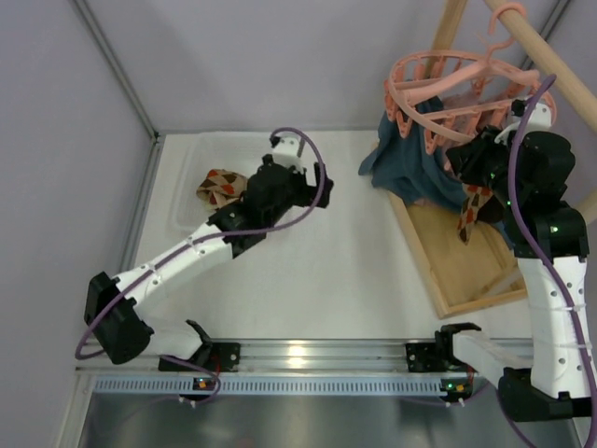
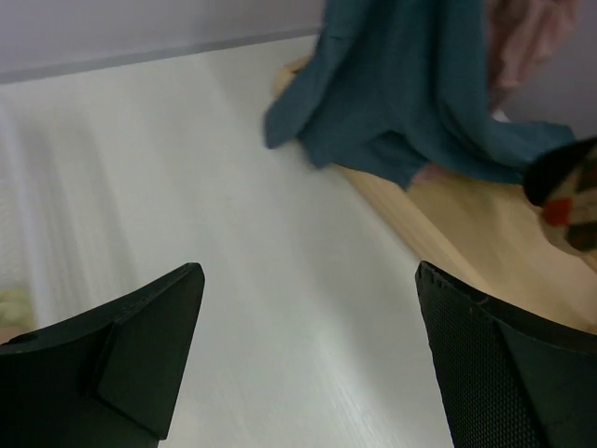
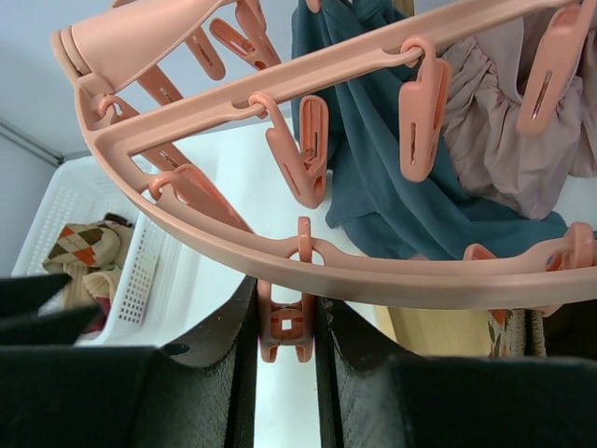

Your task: Remove the socks clipped to the hanger

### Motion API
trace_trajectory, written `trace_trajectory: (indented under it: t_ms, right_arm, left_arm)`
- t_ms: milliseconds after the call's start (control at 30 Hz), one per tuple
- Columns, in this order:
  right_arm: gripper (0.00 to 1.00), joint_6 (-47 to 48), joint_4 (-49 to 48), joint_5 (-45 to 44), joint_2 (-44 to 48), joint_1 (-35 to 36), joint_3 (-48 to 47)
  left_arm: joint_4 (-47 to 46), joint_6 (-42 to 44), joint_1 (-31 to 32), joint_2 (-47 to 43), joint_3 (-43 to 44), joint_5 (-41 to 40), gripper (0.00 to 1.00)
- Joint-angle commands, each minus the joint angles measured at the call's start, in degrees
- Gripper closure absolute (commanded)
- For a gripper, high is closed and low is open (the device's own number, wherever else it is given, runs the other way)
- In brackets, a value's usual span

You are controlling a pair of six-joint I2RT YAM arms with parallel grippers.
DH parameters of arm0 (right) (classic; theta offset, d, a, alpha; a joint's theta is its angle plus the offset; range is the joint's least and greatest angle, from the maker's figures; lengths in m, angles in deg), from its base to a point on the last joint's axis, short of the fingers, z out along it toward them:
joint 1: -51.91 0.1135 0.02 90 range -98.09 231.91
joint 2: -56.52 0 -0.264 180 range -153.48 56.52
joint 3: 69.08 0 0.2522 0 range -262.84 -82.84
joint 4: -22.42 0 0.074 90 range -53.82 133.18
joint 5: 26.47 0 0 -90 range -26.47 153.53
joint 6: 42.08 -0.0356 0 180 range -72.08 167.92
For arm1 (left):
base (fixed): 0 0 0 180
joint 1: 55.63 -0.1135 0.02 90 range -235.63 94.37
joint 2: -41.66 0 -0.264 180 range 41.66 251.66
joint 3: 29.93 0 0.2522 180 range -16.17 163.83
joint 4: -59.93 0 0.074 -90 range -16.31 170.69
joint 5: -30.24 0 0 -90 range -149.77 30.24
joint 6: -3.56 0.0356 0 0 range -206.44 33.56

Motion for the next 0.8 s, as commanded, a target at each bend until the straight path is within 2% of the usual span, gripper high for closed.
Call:
trace_trajectory:
  t_ms: [0,33,67,133,367,467,767]
  right_arm:
    - [1.0,-3.1,-2.0,1.0,-0.7,-0.3,-0.6]
    - [1.0,-3.4,-2.2,1.3,-0.7,-0.4,-0.4]
    - [1.0,-3.8,-2.3,1.7,-0.8,-0.4,-0.2]
    - [1.0,-4.8,-2.4,2.3,-0.7,-0.4,0.0]
    - [1.0,-6.9,-2.0,4.3,-0.5,-0.4,-0.2]
    - [1.0,-7.4,-1.6,4.3,0.0,-0.3,-1.0]
    - [1.0,-7.3,-0.9,4.4,0.2,-0.4,-2.6]
  left_arm:
    - [-14.6,5.2,7.7,-0.7,-3.9,0.0,0.02]
    - [-18.5,7.1,9.8,0.3,-4.2,-0.5,0.02]
    - [-19.8,8.0,13.2,1.5,-4.0,-0.5,0.02]
    - [-21.2,9.6,15.8,6.3,-2.1,-0.7,0.02]
    - [-26.8,16.5,25.5,24.7,11.4,-6.0,0.02]
    - [-27.3,16.7,26.8,34.8,18.9,-8.1,0.02]
    - [-30.9,17.3,29.7,45.5,30.2,-4.6,0.02]
